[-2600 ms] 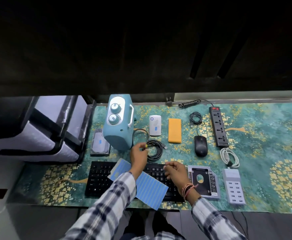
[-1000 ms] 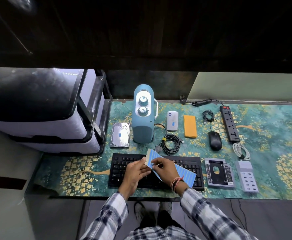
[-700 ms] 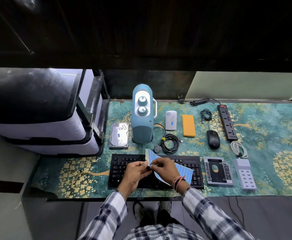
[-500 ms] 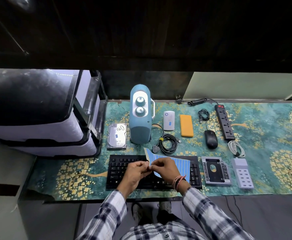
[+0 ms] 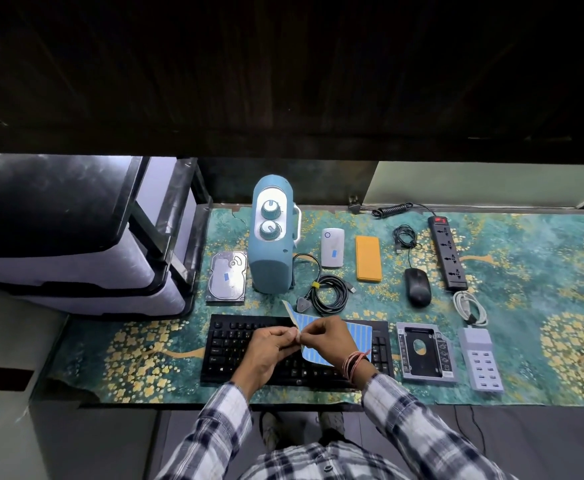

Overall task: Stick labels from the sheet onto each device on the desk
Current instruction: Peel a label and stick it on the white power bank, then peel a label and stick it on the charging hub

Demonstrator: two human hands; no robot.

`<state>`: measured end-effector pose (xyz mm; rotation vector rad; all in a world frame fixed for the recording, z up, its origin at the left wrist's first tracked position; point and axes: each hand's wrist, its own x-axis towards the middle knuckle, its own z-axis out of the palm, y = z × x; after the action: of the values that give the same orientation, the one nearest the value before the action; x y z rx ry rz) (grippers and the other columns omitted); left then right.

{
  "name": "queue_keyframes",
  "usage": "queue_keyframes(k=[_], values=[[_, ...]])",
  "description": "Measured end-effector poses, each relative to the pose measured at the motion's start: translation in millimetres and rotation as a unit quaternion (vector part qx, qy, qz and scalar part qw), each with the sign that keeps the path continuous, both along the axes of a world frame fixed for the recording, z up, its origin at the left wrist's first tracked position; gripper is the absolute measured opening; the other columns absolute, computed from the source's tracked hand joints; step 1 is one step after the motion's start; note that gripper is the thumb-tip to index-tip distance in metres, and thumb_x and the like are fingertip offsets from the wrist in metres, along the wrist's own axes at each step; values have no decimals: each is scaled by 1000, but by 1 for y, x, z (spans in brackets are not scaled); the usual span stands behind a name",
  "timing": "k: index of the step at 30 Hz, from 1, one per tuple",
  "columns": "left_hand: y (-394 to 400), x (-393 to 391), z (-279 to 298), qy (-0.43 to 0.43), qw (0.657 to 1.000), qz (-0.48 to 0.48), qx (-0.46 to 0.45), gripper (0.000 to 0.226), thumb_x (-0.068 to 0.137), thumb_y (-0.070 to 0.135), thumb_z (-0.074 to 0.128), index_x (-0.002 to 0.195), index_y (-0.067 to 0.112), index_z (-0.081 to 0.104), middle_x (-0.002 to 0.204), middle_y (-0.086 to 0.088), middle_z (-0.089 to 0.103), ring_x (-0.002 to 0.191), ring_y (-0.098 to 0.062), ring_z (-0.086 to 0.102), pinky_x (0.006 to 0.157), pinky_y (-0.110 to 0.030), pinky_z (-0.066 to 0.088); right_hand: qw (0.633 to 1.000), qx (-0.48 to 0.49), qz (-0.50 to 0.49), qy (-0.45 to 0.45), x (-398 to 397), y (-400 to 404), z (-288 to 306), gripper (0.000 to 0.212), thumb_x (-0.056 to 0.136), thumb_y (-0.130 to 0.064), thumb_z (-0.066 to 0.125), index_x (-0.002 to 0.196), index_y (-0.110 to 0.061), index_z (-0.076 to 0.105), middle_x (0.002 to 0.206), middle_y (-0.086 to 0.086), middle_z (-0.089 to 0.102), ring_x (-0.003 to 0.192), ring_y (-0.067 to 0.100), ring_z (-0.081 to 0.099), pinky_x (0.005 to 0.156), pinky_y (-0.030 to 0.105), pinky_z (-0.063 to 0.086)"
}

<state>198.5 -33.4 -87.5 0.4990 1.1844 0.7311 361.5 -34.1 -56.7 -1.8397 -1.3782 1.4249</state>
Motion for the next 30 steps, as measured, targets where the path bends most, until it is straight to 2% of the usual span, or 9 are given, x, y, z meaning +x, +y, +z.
queue_keyframes(k=[3,7,11,15,20,24,25,28,30], values=[[-1,2,0,4,1000,7,-8,17,96,-3,59,91,-13,73,95,-21,73,96,-30,70,90,-37,60,1000,-1,13,0,5,2,-4,20,73,-29,77,65,-11,76,67,14,71,54,11,53,54,32,48],[-4,3,0,7,1000,11,-9,19,97,-3,58,102,-19,68,104,-26,73,98,-32,72,89,-35,59,1000,-10,15,17,11,3,-10,22,70,-33,73,66,-12,77,68,14,72,60,15,61,64,44,58],[-5,2,2,6,1000,11,-4,21,98,0,58,105,-17,68,107,-27,73,100,-32,72,90,-36,59,996,-26,-12,84,15,2,-9,15,78,-16,71,70,-5,78,73,18,74,67,20,67,73,42,60],[-4,-5,-3,44,997,55,-11,17,98,1,60,98,-12,70,102,-29,72,92,-30,70,86,-36,60,979,-51,-98,173,21,-1,-9,16,85,1,66,77,14,70,81,22,71,76,27,67,81,46,60],[-6,-22,-12,212,971,105,-23,16,98,6,63,85,1,71,91,-14,73,86,-27,69,75,-35,59,963,-59,-164,205,43,-7,-11,19,89,-2,66,84,16,70,81,26,68,76,29,66,81,48,61],[-6,-24,-22,359,929,82,-29,20,96,8,62,79,11,72,91,-12,73,77,-28,65,70,-39,55,953,-63,-212,207,64,-14,-16,18,89,-4,69,84,12,73,78,22,69,74,30,67,77,43,62],[-7,-20,-22,404,911,78,-27,17,95,7,60,85,8,73,94,-15,73,80,-31,65,71,-41,55,951,-63,-224,206,71,-17,-18,16,88,-5,70,82,10,74,78,21,70,75,30,68,76,41,62],[-9,1,-22,540,840,52,24,21,93,9,58,109,1,69,121,-20,62,112,-41,54,90,-47,49,943,-61,-260,200,87,-24,-22,14,86,-5,71,80,7,75,77,21,71,75,30,69,75,40,62],[-10,26,-16,558,824,28,92,24,94,9,58,116,4,66,126,-16,56,119,-36,47,96,-46,45,937,-58,-286,190,99,-30,-25,14,86,-3,69,79,8,74,76,20,70,73,27,68,75,41,62]])
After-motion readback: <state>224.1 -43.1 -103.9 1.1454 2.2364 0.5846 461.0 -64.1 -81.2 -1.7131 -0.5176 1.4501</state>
